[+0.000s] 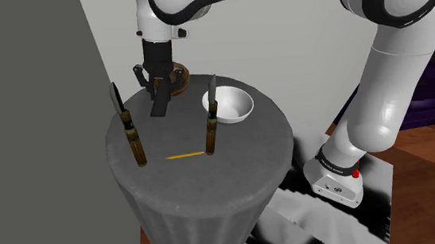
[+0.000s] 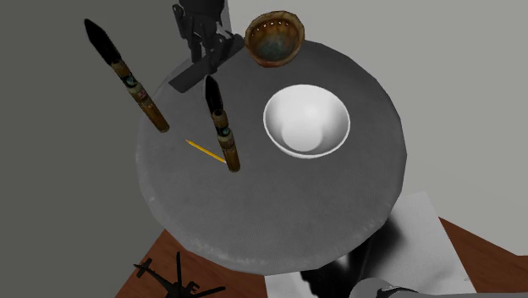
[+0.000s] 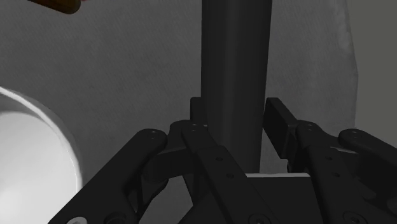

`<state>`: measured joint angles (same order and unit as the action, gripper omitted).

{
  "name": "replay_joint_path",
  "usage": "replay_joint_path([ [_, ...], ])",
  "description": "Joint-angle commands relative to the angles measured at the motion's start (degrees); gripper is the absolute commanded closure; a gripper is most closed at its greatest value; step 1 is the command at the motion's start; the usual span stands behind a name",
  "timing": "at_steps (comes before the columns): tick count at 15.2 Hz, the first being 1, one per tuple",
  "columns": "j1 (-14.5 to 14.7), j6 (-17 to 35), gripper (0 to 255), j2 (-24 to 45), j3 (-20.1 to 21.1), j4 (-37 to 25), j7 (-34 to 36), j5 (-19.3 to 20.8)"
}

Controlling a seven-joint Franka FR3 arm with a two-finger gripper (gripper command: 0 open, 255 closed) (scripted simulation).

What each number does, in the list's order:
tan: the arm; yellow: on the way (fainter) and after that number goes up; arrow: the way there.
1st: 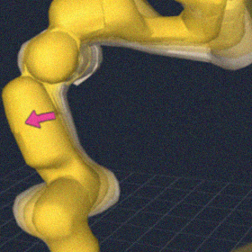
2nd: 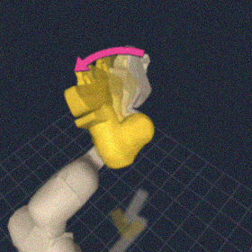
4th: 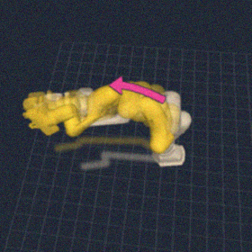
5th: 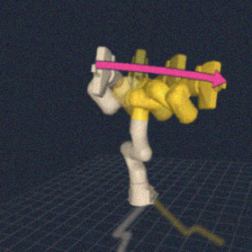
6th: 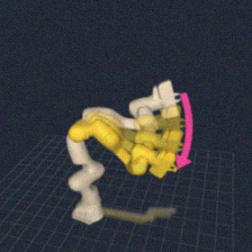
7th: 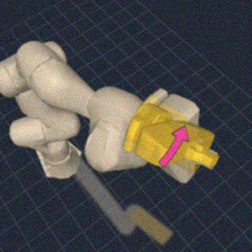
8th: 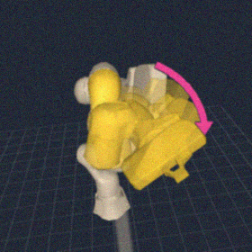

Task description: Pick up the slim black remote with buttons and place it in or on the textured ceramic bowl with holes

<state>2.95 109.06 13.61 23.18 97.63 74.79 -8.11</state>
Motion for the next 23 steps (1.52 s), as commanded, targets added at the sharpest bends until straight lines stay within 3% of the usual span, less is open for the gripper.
replay_joint_path([
  [1, -0.04, -1.54, 255, -0.19, 0.01, -1.36, 0.18, -0.01],
  [12, -4.68, -8.29, 255, 8.72, -3.82, -14.97, -7.59, 2.59],
  [17, -6.55, -12.93, 255, 16.15, -5.65, -26.09, -11.37, 4.30],
  [21, -7.36, -18.24, 255, 23.99, -6.94, -38.63, -14.01, 5.78],
  [23, -7.56, -16.50, 255, 23.66, -6.96, -36.52, -14.26, 5.70],
])
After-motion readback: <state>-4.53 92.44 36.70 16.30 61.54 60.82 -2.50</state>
